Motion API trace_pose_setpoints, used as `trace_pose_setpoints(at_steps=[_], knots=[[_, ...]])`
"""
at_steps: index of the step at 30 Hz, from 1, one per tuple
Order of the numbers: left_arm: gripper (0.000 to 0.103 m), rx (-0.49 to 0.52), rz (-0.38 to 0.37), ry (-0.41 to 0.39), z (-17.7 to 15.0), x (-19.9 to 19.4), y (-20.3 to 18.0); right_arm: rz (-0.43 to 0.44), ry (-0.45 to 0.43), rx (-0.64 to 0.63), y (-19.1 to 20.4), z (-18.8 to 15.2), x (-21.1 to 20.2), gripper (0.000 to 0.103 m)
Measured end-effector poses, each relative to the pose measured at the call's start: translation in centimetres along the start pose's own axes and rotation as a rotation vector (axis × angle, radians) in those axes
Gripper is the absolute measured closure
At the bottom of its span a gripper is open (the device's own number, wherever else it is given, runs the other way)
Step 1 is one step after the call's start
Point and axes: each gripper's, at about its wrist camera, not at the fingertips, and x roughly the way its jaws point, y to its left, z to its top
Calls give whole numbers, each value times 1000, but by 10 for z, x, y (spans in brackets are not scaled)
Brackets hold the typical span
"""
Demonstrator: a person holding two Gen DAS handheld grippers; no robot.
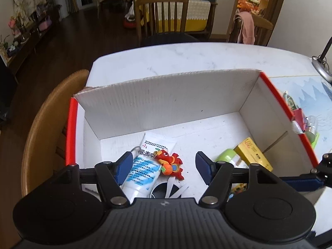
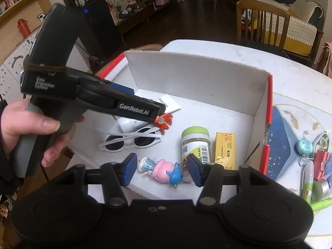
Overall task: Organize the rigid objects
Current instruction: 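Open the right tool releasing the pig toy while the left tool releases the dragon in the box, then move both tools back over the remaining pile of items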
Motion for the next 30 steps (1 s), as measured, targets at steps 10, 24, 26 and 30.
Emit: trace_pose_setpoints(at_steps=[10, 24, 26, 30], knots=[[37, -9, -7, -104, -11, -46, -10, 10, -60, 4, -2, -6, -33, 38], [27, 13, -41, -206, -33, -97, -50, 40, -141, 3, -10, -31, -89, 27], [27, 13, -43, -212, -35, -102, -55, 45, -157, 2, -13, -34, -98, 26], [27, 8, -47, -221, -39, -109, -69, 46, -182, -1, -19, -41, -115, 21]])
